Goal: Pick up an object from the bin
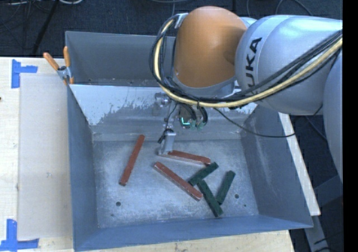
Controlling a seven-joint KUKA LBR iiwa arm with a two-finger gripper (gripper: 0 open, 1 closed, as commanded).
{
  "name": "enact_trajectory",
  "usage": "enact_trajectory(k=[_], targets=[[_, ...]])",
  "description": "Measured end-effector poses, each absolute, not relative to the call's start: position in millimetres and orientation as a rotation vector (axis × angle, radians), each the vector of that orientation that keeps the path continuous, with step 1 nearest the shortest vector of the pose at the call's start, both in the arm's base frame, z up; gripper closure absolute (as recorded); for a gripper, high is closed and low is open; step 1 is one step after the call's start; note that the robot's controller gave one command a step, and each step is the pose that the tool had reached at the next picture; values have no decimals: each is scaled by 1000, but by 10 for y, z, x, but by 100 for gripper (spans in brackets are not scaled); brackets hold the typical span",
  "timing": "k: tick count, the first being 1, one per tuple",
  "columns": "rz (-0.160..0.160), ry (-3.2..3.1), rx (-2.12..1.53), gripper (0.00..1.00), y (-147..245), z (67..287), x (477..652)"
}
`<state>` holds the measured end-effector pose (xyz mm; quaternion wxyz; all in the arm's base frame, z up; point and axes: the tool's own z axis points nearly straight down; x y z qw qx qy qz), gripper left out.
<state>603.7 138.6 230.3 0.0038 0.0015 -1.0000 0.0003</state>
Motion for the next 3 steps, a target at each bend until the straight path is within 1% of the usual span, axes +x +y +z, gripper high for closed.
enact_trajectory(k=[1,2,3], targets=[[1,-3125,191,0,598,809,5519],[1,-3136,-63,0,421,695,5279],[-1,-3139,-67,100,423,701,5286]])
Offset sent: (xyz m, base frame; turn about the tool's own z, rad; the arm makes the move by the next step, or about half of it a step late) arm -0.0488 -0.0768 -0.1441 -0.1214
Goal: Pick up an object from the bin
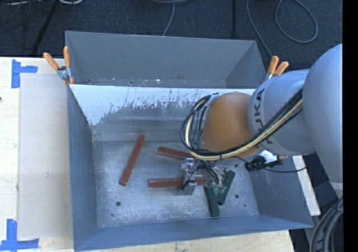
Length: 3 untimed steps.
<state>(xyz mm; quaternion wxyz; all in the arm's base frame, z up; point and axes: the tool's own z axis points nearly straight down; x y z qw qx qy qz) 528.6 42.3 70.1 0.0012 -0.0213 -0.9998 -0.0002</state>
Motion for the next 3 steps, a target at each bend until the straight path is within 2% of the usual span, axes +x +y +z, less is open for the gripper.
enact_trajectory(k=[1,2,3], targets=[[0,-3149,-1,100,399,2032,5233],[0,-3142,-5,0,394,1987,5220],[1,-3128,-191,0,540,652,5220]])
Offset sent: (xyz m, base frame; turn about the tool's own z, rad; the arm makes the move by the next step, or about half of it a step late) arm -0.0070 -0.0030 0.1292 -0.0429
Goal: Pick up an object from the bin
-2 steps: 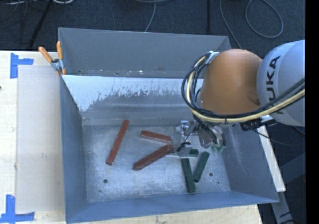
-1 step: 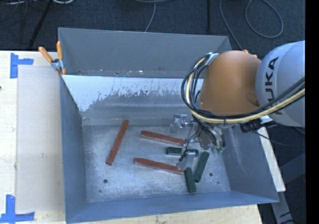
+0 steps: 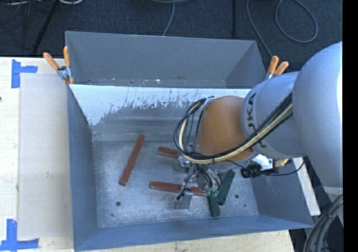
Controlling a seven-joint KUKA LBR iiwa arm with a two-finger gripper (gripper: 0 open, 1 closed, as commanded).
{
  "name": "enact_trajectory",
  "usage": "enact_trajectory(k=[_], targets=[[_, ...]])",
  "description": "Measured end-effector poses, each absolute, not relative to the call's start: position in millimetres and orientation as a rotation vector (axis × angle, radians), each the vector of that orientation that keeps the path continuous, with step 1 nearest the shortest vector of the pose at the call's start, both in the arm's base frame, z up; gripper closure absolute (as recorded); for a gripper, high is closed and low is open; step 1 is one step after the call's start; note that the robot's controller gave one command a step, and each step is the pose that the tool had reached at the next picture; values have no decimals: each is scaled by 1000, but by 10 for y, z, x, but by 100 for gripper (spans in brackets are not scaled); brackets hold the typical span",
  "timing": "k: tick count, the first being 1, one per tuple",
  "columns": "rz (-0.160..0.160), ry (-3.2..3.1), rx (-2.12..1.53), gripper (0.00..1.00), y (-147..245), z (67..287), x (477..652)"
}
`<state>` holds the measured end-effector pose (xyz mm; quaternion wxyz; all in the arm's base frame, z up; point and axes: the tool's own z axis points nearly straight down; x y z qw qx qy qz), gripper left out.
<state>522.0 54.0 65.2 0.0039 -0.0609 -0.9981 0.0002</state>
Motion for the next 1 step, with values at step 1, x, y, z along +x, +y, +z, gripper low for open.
enact_trajectory(k=[1], targets=[[-1,-3134,-195,100,536,696,5241]])
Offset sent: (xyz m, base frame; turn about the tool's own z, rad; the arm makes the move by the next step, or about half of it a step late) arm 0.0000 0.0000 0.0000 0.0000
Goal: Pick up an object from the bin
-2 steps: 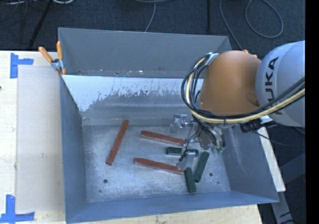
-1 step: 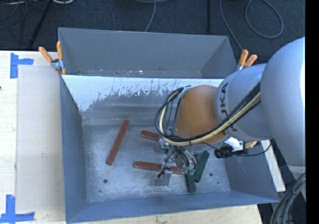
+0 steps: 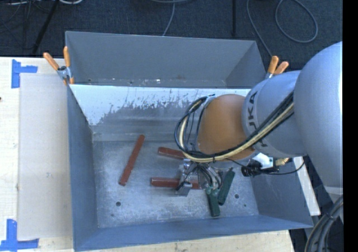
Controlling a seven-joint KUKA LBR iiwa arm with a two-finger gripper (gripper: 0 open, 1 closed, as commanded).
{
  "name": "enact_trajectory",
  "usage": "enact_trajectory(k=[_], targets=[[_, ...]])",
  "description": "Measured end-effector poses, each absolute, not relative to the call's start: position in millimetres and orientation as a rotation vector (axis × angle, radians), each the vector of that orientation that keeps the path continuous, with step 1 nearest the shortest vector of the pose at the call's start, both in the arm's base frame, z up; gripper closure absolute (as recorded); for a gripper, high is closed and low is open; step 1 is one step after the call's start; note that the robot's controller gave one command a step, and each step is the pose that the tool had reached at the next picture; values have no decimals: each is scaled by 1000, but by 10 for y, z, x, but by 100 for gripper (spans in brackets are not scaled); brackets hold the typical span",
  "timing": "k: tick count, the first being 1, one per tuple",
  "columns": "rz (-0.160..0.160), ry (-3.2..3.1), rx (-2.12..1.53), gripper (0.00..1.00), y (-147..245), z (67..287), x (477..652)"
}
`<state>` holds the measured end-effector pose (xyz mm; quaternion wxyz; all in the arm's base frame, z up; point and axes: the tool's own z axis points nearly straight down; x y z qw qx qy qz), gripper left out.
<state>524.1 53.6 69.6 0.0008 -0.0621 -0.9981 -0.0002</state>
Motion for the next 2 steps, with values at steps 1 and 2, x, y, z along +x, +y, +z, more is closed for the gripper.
enact_trajectory(k=[1,2], targets=[[-1,-3144,-175,100,319,1795,5258],[0,-3141,-167,100,120,2244,5161]])
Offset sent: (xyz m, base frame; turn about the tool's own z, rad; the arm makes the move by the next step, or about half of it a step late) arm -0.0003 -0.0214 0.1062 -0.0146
